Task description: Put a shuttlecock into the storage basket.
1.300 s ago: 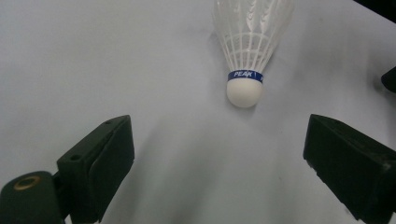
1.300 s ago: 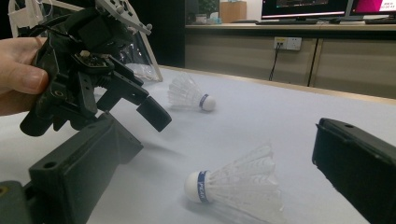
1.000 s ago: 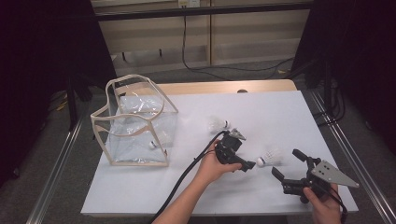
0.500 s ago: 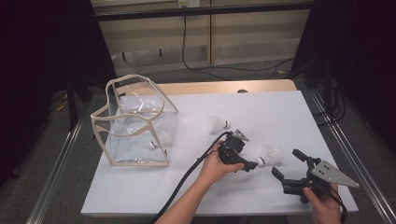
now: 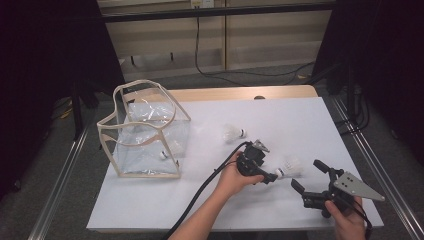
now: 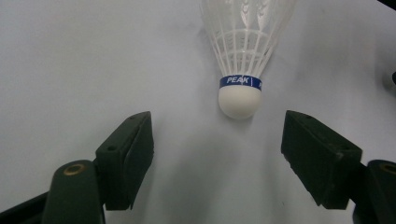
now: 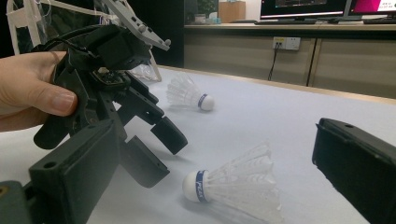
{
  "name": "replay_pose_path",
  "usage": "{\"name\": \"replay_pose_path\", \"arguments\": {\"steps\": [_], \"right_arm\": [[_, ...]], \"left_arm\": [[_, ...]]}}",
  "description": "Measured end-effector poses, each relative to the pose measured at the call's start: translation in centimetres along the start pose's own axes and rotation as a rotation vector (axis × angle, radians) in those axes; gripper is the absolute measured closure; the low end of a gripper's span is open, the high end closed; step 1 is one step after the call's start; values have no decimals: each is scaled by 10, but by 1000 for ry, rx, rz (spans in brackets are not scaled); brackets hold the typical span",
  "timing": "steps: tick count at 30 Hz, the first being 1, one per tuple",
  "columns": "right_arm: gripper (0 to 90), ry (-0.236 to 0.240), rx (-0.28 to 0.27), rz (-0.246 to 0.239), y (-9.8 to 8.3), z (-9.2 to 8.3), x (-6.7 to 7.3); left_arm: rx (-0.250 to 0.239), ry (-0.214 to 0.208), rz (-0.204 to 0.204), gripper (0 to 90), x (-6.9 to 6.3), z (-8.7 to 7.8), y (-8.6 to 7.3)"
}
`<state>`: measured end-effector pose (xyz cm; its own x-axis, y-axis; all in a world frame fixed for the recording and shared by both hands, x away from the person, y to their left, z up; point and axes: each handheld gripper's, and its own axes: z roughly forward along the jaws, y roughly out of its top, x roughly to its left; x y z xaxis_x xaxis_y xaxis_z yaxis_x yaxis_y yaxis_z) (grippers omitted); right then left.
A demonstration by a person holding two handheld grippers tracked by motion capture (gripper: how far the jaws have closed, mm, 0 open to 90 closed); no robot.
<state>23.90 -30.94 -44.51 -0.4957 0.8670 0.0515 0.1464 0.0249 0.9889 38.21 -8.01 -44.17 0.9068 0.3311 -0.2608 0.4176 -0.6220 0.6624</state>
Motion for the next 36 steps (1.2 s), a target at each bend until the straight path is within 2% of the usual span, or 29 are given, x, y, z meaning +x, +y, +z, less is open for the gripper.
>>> {"name": "replay_pose_path", "arguments": {"steps": [1, 2, 3, 19, 23, 30, 36], "right_arm": [[7, 0, 1, 2, 0, 0, 0], [7, 0, 0, 2, 0, 0, 0], [7, 0, 0, 0, 0, 0, 0], [7, -1, -2, -1, 0, 0, -1], [7, -1, -1, 0, 0, 0, -1], [7, -2, -1, 0, 0, 0, -1], [7, -6, 2, 6, 0, -1, -1]], "left_arm": [[-3, -2, -4, 271, 0, 0, 0], [8, 15, -1, 276, -1, 0, 1], [4, -3, 0, 285, 0, 1, 1], [8, -26, 16, 374, 0, 8, 2], [-6, -38, 11, 398, -2, 10, 4], [4, -50, 37, 435, -6, 14, 9], [6, -56, 43, 496, -8, 19, 14]]}}
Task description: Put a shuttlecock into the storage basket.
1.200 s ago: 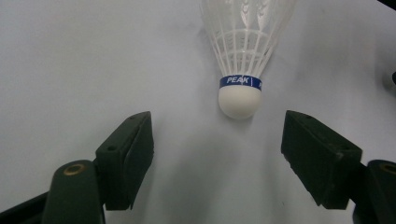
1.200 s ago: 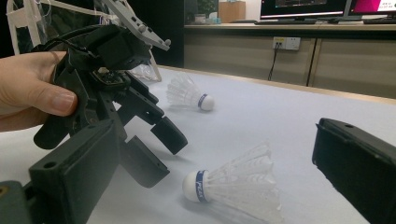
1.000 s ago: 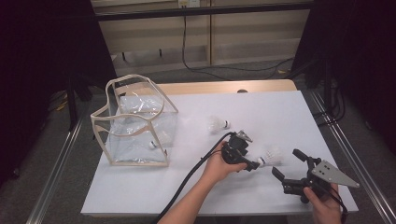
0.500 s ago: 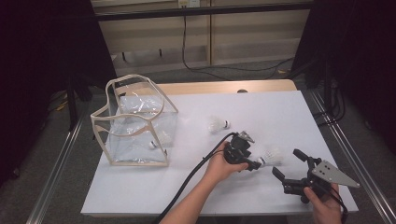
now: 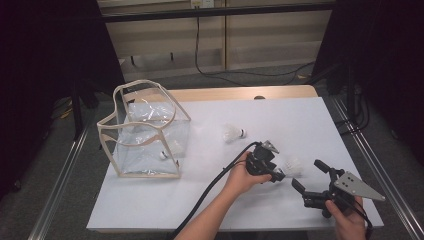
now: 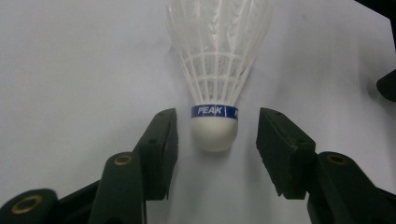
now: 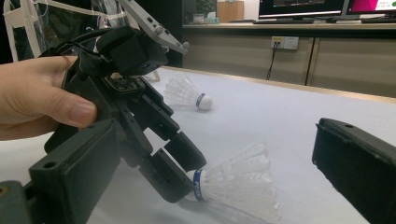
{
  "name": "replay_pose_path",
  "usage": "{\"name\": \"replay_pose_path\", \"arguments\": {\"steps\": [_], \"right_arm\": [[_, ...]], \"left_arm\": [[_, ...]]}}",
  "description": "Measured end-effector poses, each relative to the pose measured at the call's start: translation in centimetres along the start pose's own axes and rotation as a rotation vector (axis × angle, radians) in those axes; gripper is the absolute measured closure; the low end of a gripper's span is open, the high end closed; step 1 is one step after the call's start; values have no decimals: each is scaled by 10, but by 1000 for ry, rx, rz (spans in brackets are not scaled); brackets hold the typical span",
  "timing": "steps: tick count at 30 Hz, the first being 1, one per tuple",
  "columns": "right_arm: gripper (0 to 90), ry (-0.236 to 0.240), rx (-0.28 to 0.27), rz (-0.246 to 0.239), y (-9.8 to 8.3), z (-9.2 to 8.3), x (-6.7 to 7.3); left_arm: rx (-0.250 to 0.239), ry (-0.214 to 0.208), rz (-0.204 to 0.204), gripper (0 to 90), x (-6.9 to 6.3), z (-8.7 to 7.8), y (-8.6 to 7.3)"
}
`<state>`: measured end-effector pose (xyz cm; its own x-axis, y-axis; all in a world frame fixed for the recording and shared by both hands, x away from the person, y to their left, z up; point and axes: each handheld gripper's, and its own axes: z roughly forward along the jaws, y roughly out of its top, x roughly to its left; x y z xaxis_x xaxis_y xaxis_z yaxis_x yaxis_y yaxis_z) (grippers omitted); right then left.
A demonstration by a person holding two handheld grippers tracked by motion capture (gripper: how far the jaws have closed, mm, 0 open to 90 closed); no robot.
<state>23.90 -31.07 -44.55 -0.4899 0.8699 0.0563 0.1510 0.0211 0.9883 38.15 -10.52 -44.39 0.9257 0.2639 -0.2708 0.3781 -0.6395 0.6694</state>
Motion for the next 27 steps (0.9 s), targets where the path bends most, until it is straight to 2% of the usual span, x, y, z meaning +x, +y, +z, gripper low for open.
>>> {"name": "replay_pose_path", "arguments": {"steps": [4, 5, 6, 7, 9, 11, 12, 13, 17, 18, 19, 20, 22, 24, 25, 27], "right_arm": [[7, 0, 0, 0, 0, 0, 0], [7, 0, 0, 0, 0, 0, 0], [7, 0, 1, -1, 0, 0, 0], [7, 0, 0, 0, 0, 0, 0], [7, 0, 1, 1, 0, 0, 0], [7, 1, 1, 2, 0, 0, 0], [7, 0, 1, 2, 0, 0, 0], [7, 0, 0, 2, 0, 0, 0], [7, -1, 0, 3, 0, 0, -1], [7, 0, -1, 3, 0, -1, -1], [7, 0, 0, 3, 0, -1, -1], [7, 0, -2, 1, 0, -1, -1], [7, 0, -1, 2, 0, -1, -1], [7, 0, -2, 0, 0, -1, -1], [7, -1, -3, -1, 0, 0, -1], [7, 0, -5, -2, 0, 0, 0]], "left_arm": [[11, 3, 9, 521, -3, 6, 1], [7, -10, 11, 520, -3, 8, 1], [16, 5, 12, 522, -4, 9, 2], [15, 2, 23, 531, -4, 10, 2], [11, 2, 18, 558, -4, 10, 2], [12, 14, 31, 600, -4, 10, 2], [16, 8, 29, 644, -3, 10, 2], [12, 4, 25, 652, -3, 10, 1], [33, 21, 18, 654, -4, 5, 0], [31, 7, 17, 654, -3, 4, 0], [42, 21, 19, 654, -3, 2, 0], [35, 3, 20, 654, -2, 0, -1], [41, -1, 5, 654, -1, -4, -2], [59, 11, 6, 654, -1, -7, -3], [50, -5, -2, 654, 0, -8, -4], [57, -4, -12, 654, 1, -13, -5]]}}
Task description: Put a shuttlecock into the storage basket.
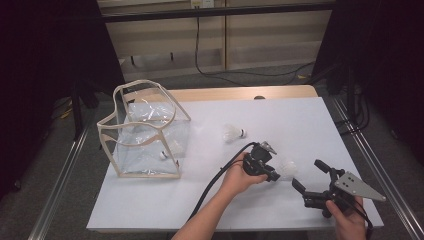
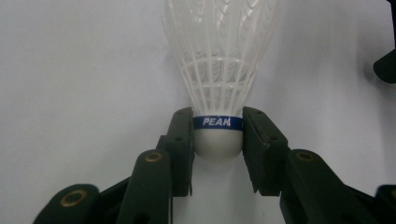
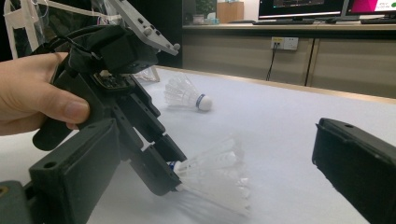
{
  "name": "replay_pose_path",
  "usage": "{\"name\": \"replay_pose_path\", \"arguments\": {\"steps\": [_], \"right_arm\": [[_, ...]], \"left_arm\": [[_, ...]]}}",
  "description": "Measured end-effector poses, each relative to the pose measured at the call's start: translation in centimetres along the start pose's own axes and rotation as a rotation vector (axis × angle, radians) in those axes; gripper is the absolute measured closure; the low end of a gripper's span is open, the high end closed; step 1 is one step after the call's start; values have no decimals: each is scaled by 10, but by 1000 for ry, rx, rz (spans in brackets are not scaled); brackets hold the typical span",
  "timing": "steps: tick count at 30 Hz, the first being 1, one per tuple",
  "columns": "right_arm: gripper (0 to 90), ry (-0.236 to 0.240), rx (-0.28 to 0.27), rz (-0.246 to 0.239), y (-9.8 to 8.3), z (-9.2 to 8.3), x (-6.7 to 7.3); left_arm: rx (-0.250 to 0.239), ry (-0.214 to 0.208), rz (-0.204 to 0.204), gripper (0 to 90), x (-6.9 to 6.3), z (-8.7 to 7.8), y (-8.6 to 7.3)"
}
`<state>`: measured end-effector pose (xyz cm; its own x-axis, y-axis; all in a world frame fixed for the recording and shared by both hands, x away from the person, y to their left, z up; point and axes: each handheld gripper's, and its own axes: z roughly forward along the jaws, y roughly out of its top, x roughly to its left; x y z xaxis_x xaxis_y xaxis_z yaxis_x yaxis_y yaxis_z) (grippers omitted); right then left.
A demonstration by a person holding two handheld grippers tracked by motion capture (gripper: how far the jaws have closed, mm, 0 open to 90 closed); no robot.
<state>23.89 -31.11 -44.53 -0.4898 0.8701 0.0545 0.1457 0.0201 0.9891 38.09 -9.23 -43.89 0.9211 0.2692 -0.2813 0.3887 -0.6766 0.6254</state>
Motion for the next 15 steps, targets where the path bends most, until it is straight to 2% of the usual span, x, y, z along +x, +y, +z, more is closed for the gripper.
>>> {"name": "replay_pose_path", "arguments": {"steps": [4, 5, 6, 8, 10, 15], "right_arm": [[7, 0, 1, 1, 0, 0, 0], [7, 0, 0, 0, 0, 0, 0], [7, 1, 1, 0, 0, 0, 0], [7, 1, 1, -1, 0, 0, 0], [7, 1, 1, 0, 0, 0, 0], [7, 1, 1, -1, 0, 0, 0]], "left_arm": [[17, 16, -8, 654, 2, -7, -2], [25, 17, 2, 655, 3, -8, -2], [17, 19, -14, 654, 3, -9, -2], [16, 24, -17, 654, 4, -12, -2], [27, 15, -4, 654, 5, -15, -3], [25, 17, -20, 655, 4, -21, -3]]}}
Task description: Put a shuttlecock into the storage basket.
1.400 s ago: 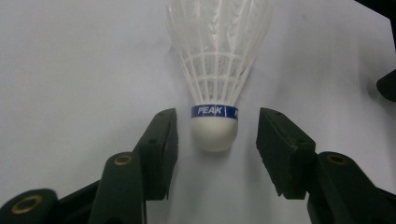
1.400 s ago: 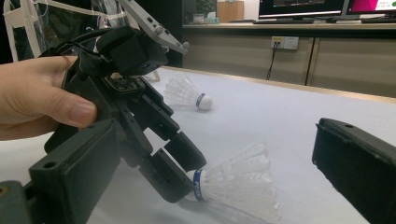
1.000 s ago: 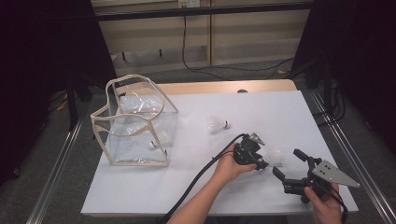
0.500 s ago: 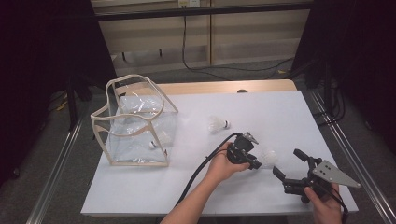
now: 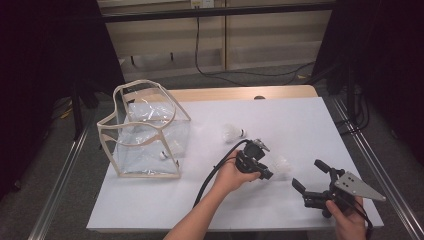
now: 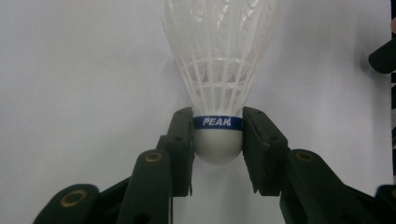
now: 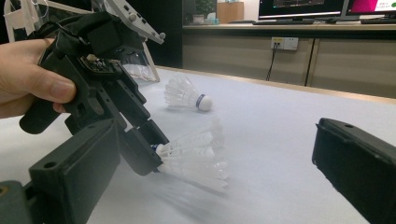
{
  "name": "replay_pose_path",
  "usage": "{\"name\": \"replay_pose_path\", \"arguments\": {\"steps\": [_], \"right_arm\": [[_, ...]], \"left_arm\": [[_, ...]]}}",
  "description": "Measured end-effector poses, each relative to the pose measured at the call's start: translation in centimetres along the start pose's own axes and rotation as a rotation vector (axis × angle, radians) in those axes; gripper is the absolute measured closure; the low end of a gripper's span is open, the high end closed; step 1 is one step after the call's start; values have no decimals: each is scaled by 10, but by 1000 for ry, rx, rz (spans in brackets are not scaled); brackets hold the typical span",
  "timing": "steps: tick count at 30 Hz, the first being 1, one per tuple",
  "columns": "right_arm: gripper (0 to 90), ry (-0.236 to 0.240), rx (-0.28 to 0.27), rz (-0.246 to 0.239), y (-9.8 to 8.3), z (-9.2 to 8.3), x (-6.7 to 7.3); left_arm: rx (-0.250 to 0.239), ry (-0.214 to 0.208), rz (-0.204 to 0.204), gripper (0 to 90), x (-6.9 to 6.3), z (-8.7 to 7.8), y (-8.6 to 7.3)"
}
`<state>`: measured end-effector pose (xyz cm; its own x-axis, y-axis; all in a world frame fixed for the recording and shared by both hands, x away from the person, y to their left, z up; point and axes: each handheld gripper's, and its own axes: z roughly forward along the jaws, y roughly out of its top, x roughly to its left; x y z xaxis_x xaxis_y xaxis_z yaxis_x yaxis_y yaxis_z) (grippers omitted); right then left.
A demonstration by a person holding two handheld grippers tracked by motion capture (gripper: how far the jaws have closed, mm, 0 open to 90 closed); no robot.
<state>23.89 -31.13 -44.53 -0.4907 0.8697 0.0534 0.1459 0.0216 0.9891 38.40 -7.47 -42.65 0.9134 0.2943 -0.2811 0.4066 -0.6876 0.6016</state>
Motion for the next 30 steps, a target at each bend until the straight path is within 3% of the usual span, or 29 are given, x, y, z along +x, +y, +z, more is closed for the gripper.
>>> {"name": "replay_pose_path", "arguments": {"steps": [14, 17, 30], "right_arm": [[7, 3, -2, -3, 0, 0, 1], [7, 3, -1, 0, 0, 1, 1], [7, 4, 0, -2, 0, 1, 1]], "left_arm": [[5, 20, -41, 655, 9, -21, -5], [-4, 27, -71, 655, 10, -25, -6], [1, 24, -89, 654, 14, -41, -10]]}}
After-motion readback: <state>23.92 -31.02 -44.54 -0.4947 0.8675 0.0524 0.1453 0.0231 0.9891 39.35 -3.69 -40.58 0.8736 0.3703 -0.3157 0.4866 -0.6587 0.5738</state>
